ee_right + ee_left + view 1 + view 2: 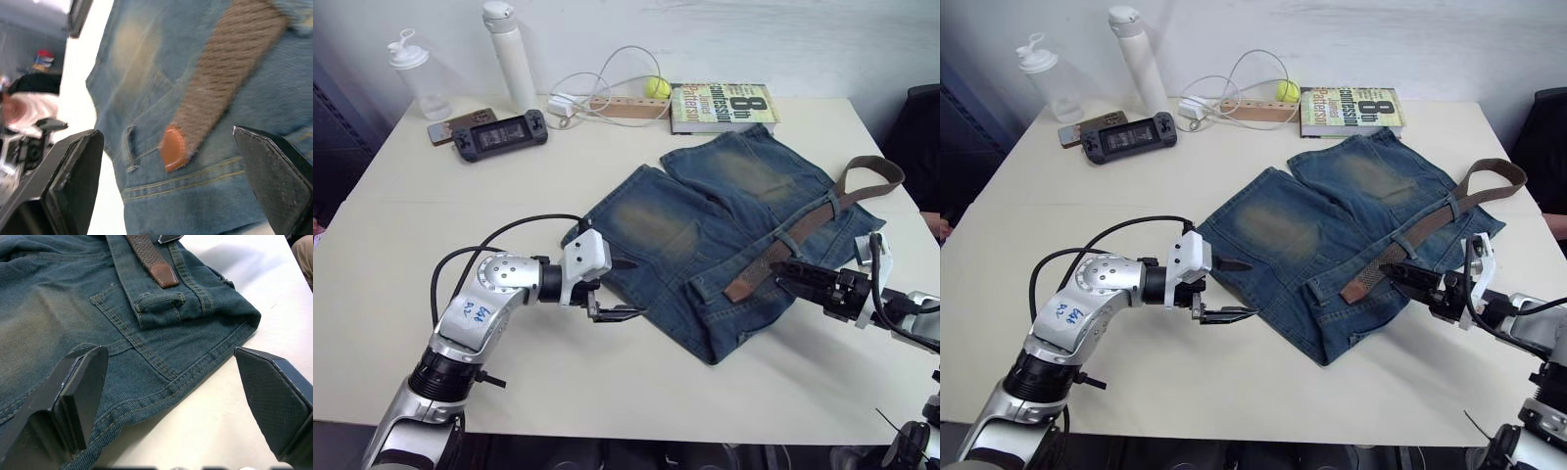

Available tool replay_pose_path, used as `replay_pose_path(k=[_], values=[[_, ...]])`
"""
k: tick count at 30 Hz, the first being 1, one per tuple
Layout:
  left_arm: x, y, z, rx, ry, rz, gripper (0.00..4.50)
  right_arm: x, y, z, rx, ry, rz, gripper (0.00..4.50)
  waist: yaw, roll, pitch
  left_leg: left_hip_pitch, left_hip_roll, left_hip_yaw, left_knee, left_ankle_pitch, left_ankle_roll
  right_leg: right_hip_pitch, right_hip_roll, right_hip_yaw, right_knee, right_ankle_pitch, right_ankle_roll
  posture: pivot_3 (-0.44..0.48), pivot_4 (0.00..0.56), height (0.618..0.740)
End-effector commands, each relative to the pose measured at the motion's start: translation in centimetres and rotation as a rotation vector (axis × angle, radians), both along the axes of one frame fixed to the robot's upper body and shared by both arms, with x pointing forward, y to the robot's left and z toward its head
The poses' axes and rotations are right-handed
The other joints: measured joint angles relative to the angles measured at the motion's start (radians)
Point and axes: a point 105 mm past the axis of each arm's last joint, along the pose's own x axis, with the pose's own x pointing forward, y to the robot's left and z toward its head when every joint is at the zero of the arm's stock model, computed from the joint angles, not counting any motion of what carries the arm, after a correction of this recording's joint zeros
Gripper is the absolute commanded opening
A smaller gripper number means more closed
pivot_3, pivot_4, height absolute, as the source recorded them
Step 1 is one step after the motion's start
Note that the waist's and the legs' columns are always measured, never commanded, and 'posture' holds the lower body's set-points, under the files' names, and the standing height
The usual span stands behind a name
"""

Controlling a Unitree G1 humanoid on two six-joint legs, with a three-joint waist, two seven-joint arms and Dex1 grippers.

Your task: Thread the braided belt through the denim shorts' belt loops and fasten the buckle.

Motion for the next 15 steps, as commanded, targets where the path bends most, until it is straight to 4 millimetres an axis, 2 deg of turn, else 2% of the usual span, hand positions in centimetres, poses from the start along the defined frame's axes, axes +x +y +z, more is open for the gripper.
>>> replay_pose_path(k=[1, 6, 15], values=[[-0.6, -0.2, 1.0, -0.014, -0.041, -0.017, 4.50, 0.5, -0.1, 0.0, 0.054, 0.005, -0.043, 4.48, -0.001, 0.000, 0.000, 0.000, 0.000, 0.001, 0.000, 0.000, 0.000, 0.000, 0.000, 0.000, 0.000, 0.000, 0.000, 0.000, 0.150, 0.735], [-0.6, -0.1, 1.0, -0.024, -0.030, -0.001, 4.50, 1.7, 1.0, 0.3, 0.144, -0.014, -0.067, 4.48, -0.006, 0.000, 0.000, 0.000, 0.000, 0.001, 0.000, 0.000, 0.000, 0.000, 0.000, 0.001, 0.001, 0.000, 0.000, 0.000, 0.150, 0.735], [-0.5, 0.3, 0.7, -0.004, -0.028, 0.017, 4.50, 2.5, 1.8, 1.9, 0.235, -0.077, -0.075, 4.48, -0.016, 0.000, 0.000, 0.000, 0.000, 0.001, 0.000, 0.000, 0.000, -0.001, 0.000, 0.001, 0.001, 0.000, 0.000, 0.000, 0.150, 0.735]])
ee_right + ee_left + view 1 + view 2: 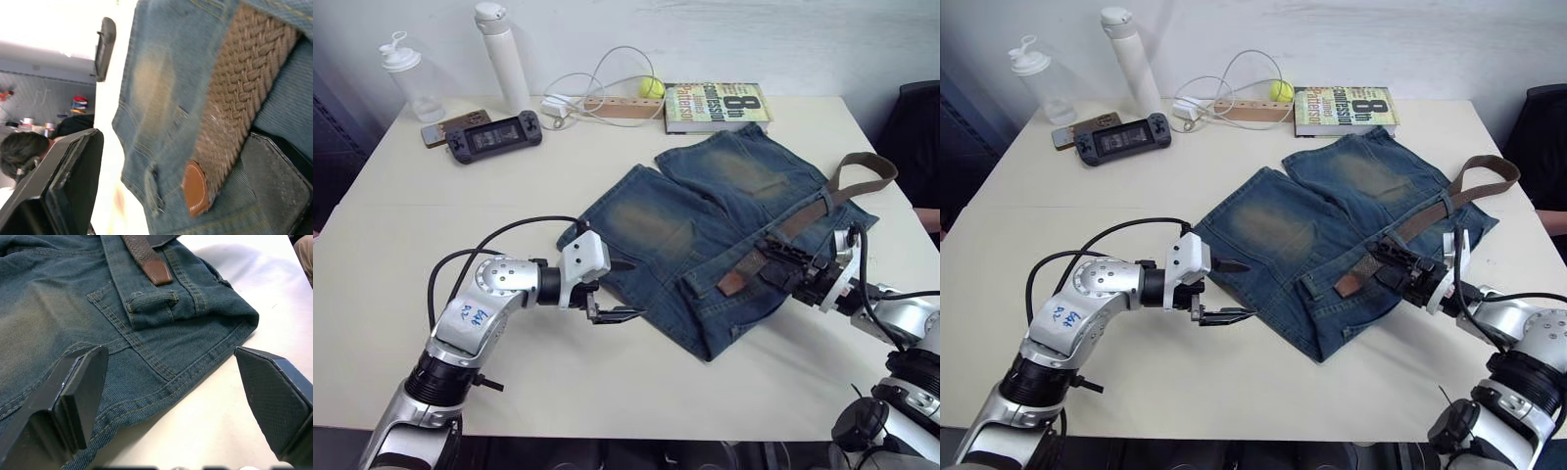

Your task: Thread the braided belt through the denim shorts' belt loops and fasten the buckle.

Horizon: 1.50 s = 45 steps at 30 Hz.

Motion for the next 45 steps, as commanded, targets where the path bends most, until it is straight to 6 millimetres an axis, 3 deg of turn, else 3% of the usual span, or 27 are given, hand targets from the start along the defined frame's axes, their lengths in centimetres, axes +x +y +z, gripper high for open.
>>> replay_pose_path(k=[1, 9, 15, 16, 18, 21, 22, 26, 30, 35, 41, 45], values=[[-0.3, 0.2, 0.6, -0.005, -0.029, -0.002, 4.50, 0.1, 0.2, 1.5, 0.041, -0.063, -0.003, 4.48, -0.003, 0.000, 0.000, 0.000, 0.000, 0.000, 0.000, 0.000, 0.000, 0.000, 0.000, 0.000, 0.000, 0.000, 0.000, 0.000, 0.150, 0.735], [-0.3, 0.3, 0.4, 0.002, -0.030, 0.000, 4.50, 0.3, 1.5, 0.5, 0.047, -0.031, 0.005, 4.48, -0.007, 0.000, 0.000, 0.000, 0.000, 0.000, 0.000, 0.000, 0.000, 0.000, 0.000, 0.000, 0.000, 0.000, 0.000, 0.000, 0.150, 0.735], [-0.3, 0.4, 0.2, 0.007, -0.024, 0.007, 4.50, 0.8, 1.4, -0.4, 0.068, 0.008, -0.043, 2.86, -0.007, 0.000, 0.000, 0.000, 0.000, 0.000, -0.001, 0.000, 0.000, -0.001, 0.000, 0.000, 0.000, 0.000, 0.000, 0.000, 0.150, 0.735], [-0.3, 0.4, 0.1, 0.008, -0.024, 0.008, 4.50, 0.9, 1.3, -0.3, 0.079, 0.002, -0.053, 2.27, -0.007, 0.000, 0.000, 0.000, 0.000, 0.000, -0.001, 0.000, 0.000, -0.001, 0.000, 0.000, 0.000, 0.000, 0.000, 0.000, 0.150, 0.735], [-0.3, 0.5, 0.1, 0.010, -0.024, 0.010, 4.50, 1.0, 1.2, 0.1, 0.084, -0.023, -0.072, 1.70, -0.007, 0.000, 0.000, 0.000, 0.000, 0.000, -0.002, 0.000, 0.000, -0.001, 0.000, 0.001, 0.000, 0.000, 0.000, 0.000, 0.150, 0.735], [-0.2, 0.5, 0.1, 0.005, -0.022, 0.016, 4.50, 1.1, 1.5, 0.8, 0.079, -0.062, -0.087, 0.23, -0.008, 0.000, 0.000, -0.001, 0.000, 0.000, -0.002, 0.000, 0.000, -0.002, 0.000, 0.001, 0.000, 0.000, 0.000, 0.000, 0.150, 0.735], [-0.2, 0.5, 0.1, 0.004, -0.022, 0.016, 4.50, 1.2, 1.7, 1.1, 0.073, -0.082, -0.098, 0.01, -0.008, 0.000, 0.000, -0.001, 0.000, 0.000, -0.002, 0.000, 0.000, -0.002, 0.000, 0.001, 0.000, 0.000, 0.000, 0.000, 0.150, 0.735], [-0.2, 0.4, 0.1, 0.005, -0.021, 0.015, 4.50, 1.0, 3.6, 1.1, 0.027, -0.135, -0.113, 0.01, -0.009, 0.000, 0.000, -0.001, 0.000, 0.001, -0.004, 0.000, 0.000, -0.004, 0.000, 0.002, 0.000, 0.000, 0.000, 0.000, 0.150, 0.735], [-0.2, 0.2, 0.1, 0.004, -0.020, 0.012, 4.50, 0.4, 5.6, -0.3, -0.048, -0.147, -0.145, 0.01, -0.009, 0.000, 0.000, -0.003, 0.000, 0.003, -0.006, 0.001, -0.001, -0.009, 0.000, 0.004, 0.002, 0.000, 0.000, 0.000, 0.150, 0.735], [-0.2, 0.2, 0.0, 0.007, -0.018, 0.009, 4.50, 0.1, 5.6, -2.1, -0.080, -0.132, -0.213, 0.01, -0.009, 0.000, 0.000, -0.005, 0.000, 0.008, -0.006, 0.002, -0.001, -0.014, 0.000, 0.009, 0.007, 0.000, 0.000, 0.000, 0.150, 0.735], [-0.1, 0.0, 0.1, 0.010, -0.022, 0.006, 4.50, 0.3, 6.6, -2.1, -0.027, -0.151, -0.240, 0.01, -0.011, -0.001, -0.001, -0.003, 0.000, 0.009, -0.007, 0.002, -0.001, -0.015, 0.001, 0.012, 0.008, 0.000, 0.000, 0.000, 0.150, 0.735], [-0.2, -0.3, 0.1, 0.010, -0.025, -0.001, 4.50, 0.9, 8.4, -2.5, 0.013, -0.139, -0.231, 0.01, -0.015, -0.003, -0.002, 0.000, 0.000, 0.013, -0.012, 0.003, -0.002, -0.015, 0.001, 0.016, 0.008, 0.000, 0.000, 0.000, 0.150, 0.735]])
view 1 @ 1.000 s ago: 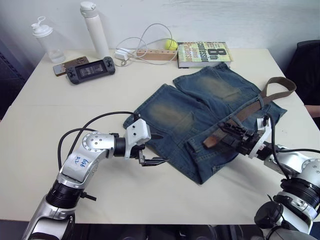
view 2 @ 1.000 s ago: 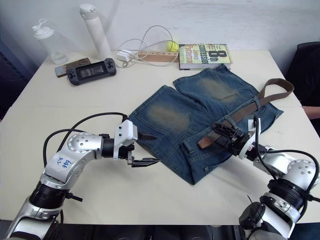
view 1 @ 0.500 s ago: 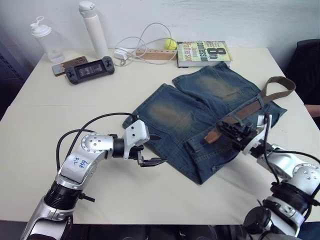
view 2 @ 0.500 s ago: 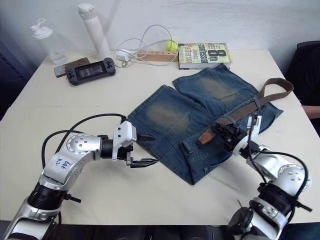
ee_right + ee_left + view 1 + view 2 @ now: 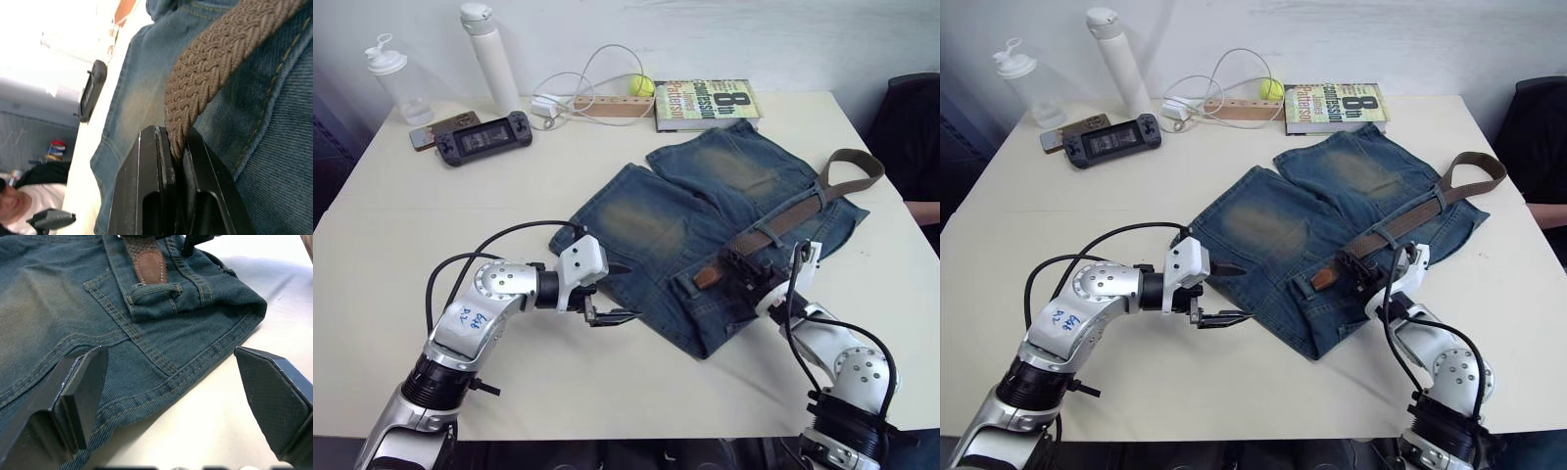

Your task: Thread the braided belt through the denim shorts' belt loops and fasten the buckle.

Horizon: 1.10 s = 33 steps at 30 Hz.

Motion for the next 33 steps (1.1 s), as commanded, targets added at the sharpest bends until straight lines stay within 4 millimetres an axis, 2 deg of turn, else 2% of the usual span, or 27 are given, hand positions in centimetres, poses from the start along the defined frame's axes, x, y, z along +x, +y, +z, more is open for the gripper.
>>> replay_pose_path(k=[1, 4, 9, 12, 18, 21, 22, 25, 26, 27, 33], values=[[-0.3, -0.6, 0.8, -0.008, -0.036, -0.025, 4.50, 0.0, 2.0, -0.4, 0.035, 0.016, 0.045, 0.01, -0.003, -0.001, -0.001, 0.001, 0.000, 0.001, -0.001, 0.000, 0.000, 0.000, 0.000, 0.001, 0.000, 0.000, 0.000, 0.000, 0.150, 0.735], [-0.3, -0.5, 0.8, -0.004, -0.037, -0.023, 4.50, -0.4, 3.3, -1.2, 0.045, 0.061, 0.076, 0.01, -0.015, -0.002, -0.001, 0.001, 0.000, 0.001, -0.002, 0.001, -0.001, -0.001, 0.001, 0.002, 0.001, 0.000, -0.001, 0.000, 0.150, 0.735], [-0.3, -0.3, 0.8, 0.001, -0.036, -0.020, 4.50, -1.2, 5.2, -0.8, 0.071, 0.085, 0.141, 0.01, -0.023, -0.004, -0.002, 0.002, 0.002, 0.001, -0.004, 0.001, -0.002, -0.002, 0.002, 0.003, 0.001, -0.001, -0.001, 0.000, 0.150, 0.735], [-0.3, -0.4, 0.8, 0.003, -0.036, -0.022, 4.50, -1.6, 6.3, -0.9, 0.036, 0.103, 0.183, 0.01, -0.023, -0.004, -0.002, 0.002, 0.002, 0.001, -0.004, 0.001, -0.002, -0.003, 0.002, 0.003, 0.002, -0.001, -0.002, 0.000, 0.150, 0.735], [-0.4, -0.6, 0.8, 0.002, -0.034, -0.027, 4.50, -2.5, 8.6, -2.1, -0.150, 0.143, 0.289, 0.01, -0.023, -0.005, -0.003, 0.002, 0.002, 0.002, -0.004, 0.001, -0.002, -0.003, 0.002, 0.004, 0.002, -0.001, -0.002, 0.000, 0.150, 0.735], [-0.4, -0.6, 0.7, 0.001, -0.035, -0.030, 4.50, -2.4, 8.0, -2.8, -0.190, 0.172, 0.275, 0.01, -0.023, -0.006, -0.004, 0.002, 0.002, 0.002, -0.004, 0.001, -0.002, -0.003, 0.002, 0.004, 0.002, -0.001, -0.002, 0.000, 0.150, 0.735], [-0.4, -0.7, 0.7, 0.001, -0.035, -0.031, 4.50, -2.4, 7.8, -2.8, -0.189, 0.169, 0.271, 0.69, -0.023, -0.007, -0.004, 0.002, 0.002, 0.002, -0.004, 0.001, -0.002, -0.003, 0.002, 0.004, 0.002, -0.001, -0.002, 0.000, 0.150, 0.735], [-0.4, -0.7, 0.7, 0.000, -0.035, -0.033, 4.50, -1.7, 6.5, -2.5, -0.182, 0.170, 0.202, 1.64, -0.020, -0.008, -0.005, 0.002, 0.002, 0.002, -0.004, 0.001, -0.002, -0.003, 0.002, 0.004, 0.002, -0.001, -0.002, 0.000, 0.150, 0.735], [-0.5, -0.8, 0.7, -0.001, -0.035, -0.034, 4.50, -1.5, 6.0, -2.3, -0.162, 0.175, 0.173, 2.11, -0.020, -0.008, -0.005, 0.001, 0.002, 0.002, -0.004, 0.001, -0.002, -0.003, 0.002, 0.004, 0.002, -0.001, -0.002, 0.000, 0.150, 0.735], [-0.5, -0.8, 0.7, -0.001, -0.034, -0.035, 4.50, -1.3, 5.4, -2.0, -0.137, 0.177, 0.149, 2.33, -0.019, -0.009, -0.005, 0.001, 0.002, 0.002, -0.004, 0.001, -0.002, -0.003, 0.002, 0.004, 0.001, -0.001, -0.002, 0.000, 0.150, 0.735], [-0.3, -0.7, 0.7, 0.004, -0.039, -0.036, 4.50, -0.9, 2.1, 0.8, -0.040, 0.145, 0.032, 2.33, -0.011, -0.009, -0.005, 0.001, 0.001, 0.002, -0.004, 0.001, -0.002, -0.003, 0.001, 0.004, 0.001, -0.001, -0.002, 0.000, 0.150, 0.735]])
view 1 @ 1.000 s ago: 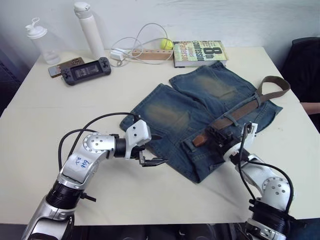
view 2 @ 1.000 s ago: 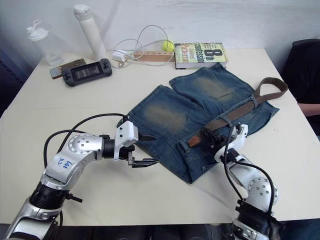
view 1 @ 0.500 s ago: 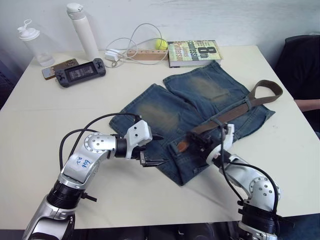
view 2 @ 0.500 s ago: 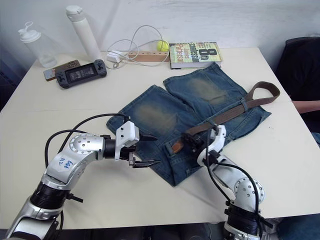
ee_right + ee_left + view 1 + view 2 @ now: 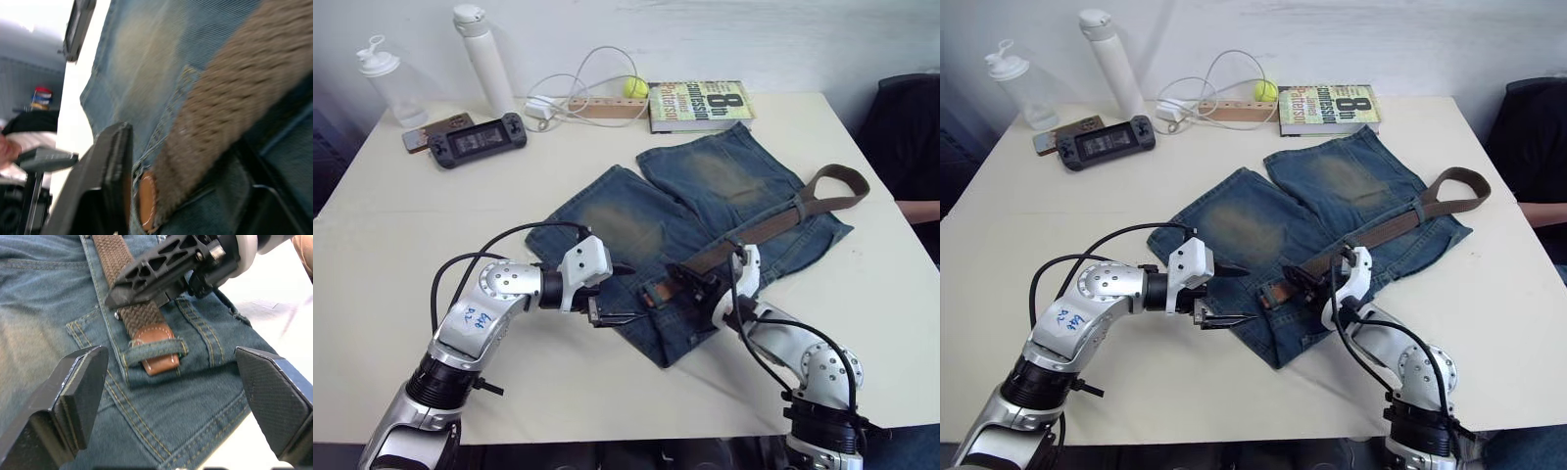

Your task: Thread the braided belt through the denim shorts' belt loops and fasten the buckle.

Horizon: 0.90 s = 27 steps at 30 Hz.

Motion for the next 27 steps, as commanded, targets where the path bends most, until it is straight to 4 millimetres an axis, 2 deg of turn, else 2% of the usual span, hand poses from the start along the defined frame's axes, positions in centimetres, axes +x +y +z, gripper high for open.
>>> replay_pose_path(k=[1, 9, 12, 16, 22, 27], values=[[-0.2, -0.3, 0.9, 0.001, -0.047, -0.027, 4.50, 0.4, -3.9, 2.2, 0.077, -0.007, -0.146, 2.33, 0.009, 0.000, 0.000, 0.000, -0.001, 0.000, 0.000, 0.000, 0.001, 0.000, -0.001, 0.000, 0.000, 0.000, 0.000, 0.000, 0.150, 0.735], [-0.2, -0.4, 0.8, 0.008, -0.050, -0.034, 4.50, 0.3, -4.9, 3.0, 0.139, 0.022, -0.181, 2.33, 0.009, 0.000, 0.000, -0.001, -0.001, 0.000, 0.000, 0.000, 0.001, 0.000, -0.001, 0.000, 0.000, 0.000, 0.000, 0.000, 0.150, 0.735], [-0.2, -0.3, 0.8, 0.010, -0.050, -0.033, 4.50, 0.0, -4.3, 2.4, 0.116, 0.038, -0.158, 1.59, 0.009, 0.000, 0.000, -0.001, -0.001, 0.000, 0.000, 0.000, 0.001, 0.000, -0.001, 0.000, 0.000, 0.000, 0.000, 0.000, 0.150, 0.735], [-0.2, -0.2, 0.7, 0.015, -0.050, -0.032, 4.50, -0.9, -2.5, 1.8, 0.134, 0.065, -0.098, 0.02, 0.010, 0.000, 0.000, -0.001, -0.001, 0.000, 0.000, 0.000, 0.001, 0.000, -0.001, 0.000, 0.000, 0.000, 0.000, 0.000, 0.150, 0.735], [-0.2, 0.0, 0.7, 0.020, -0.050, -0.028, 4.50, -2.3, 0.3, 1.8, 0.164, 0.087, 0.007, 0.02, -0.001, 0.000, 0.000, -0.001, 0.000, 0.000, 0.000, 0.000, 0.001, 0.000, 0.000, 0.000, 0.000, 0.000, 0.000, 0.000, 0.150, 0.735], [-0.2, 0.1, 0.5, 0.027, -0.047, -0.029, 4.50, -3.8, 2.9, 1.2, 0.121, 0.111, 0.121, 0.02, -0.003, 0.000, 0.000, -0.001, 0.000, 0.000, 0.000, 0.000, 0.001, 0.000, 0.000, 0.000, -0.001, 0.000, 0.000, 0.000, 0.150, 0.735]])
